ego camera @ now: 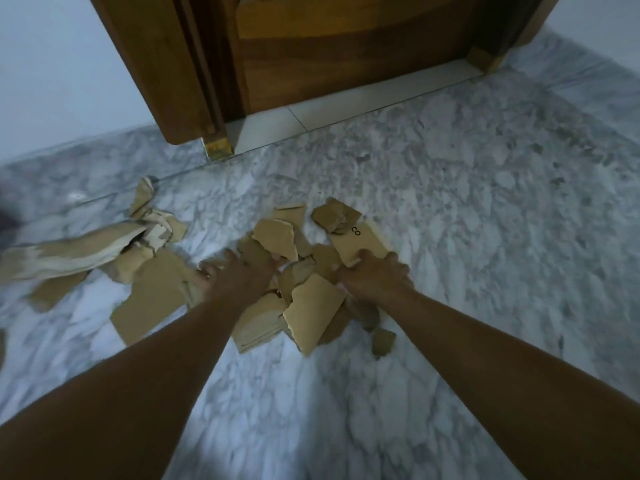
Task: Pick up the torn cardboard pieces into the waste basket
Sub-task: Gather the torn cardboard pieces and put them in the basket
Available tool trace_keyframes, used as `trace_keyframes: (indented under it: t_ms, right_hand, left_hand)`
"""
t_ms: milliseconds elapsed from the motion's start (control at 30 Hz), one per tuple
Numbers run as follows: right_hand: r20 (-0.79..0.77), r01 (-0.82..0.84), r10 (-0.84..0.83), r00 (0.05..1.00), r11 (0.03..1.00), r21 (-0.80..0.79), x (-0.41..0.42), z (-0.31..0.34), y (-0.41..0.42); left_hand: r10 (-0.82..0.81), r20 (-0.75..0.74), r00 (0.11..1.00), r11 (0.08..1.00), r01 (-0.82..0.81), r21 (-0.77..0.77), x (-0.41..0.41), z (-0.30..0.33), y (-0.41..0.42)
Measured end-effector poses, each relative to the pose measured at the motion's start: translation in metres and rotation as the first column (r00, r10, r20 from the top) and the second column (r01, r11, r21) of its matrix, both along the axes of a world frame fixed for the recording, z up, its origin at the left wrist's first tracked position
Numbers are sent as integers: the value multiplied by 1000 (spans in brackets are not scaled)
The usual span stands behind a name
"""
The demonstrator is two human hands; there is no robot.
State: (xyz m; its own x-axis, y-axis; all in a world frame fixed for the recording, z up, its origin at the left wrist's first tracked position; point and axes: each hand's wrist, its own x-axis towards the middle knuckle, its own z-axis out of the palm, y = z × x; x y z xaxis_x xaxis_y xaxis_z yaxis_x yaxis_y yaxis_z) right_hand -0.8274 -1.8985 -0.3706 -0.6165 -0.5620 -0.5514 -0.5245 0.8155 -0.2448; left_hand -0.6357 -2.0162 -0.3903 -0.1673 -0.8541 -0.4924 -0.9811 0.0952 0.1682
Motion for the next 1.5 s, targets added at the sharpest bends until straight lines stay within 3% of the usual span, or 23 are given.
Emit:
trace_keyframes:
  t_ms: [133,233,300,367,467,633,767,967,1167,1300,1400,1500]
  right_hand:
    - [-176,123,-140,974,987,-101,-13,15,-5]
    - [-84,202,-210,974,975,-95,-29,14,-5]
    - [-63,146,-147,987,989,-21,-32,13,-6]
    - [-59,103,-103,993,995,0,-25,9,-9]
    - [-29,89,-91,995,994,-59,-2,4,-14]
    - [25,74,-72,997,990,-123,34,2,-22]
    - [181,201,-164,970,957,-207,44,1,-30]
    - [472,391,-255,844,895,-215,49,5,-31]
    - [595,537,-353,722,828,-161,52,12,-26]
    - [637,585,-329,697,775,-240,41,32,-28]
    - [608,481,-236,758,833,-276,29,54,-24]
    - [555,267,-135,821,949,-165,24,66,-6]
  left_hand:
    - [354,-78,932,925,-361,-119,34,10,-12]
    - [523,-21,852,843,-521,-135,62,2,-31]
    - [592,-105,799,800,-598,-38,76,-11,-47]
    - [628,-155,762,762,-643,-73,82,-38,-57]
    - [528,-67,846,847,-531,-20,71,2,-15]
    - [576,-214,789,817,-565,114,52,18,8]
    - [566,-352,745,822,-543,173,48,16,13]
    - [651,-506,566,756,-543,365,62,21,11]
    - [766,-491,415,643,-500,580,68,34,12]
    - [806,-493,327,592,-432,681,80,48,6]
    - [770,-509,385,637,-402,658,98,54,-3]
    - [663,-490,566,728,-333,599,111,59,-2]
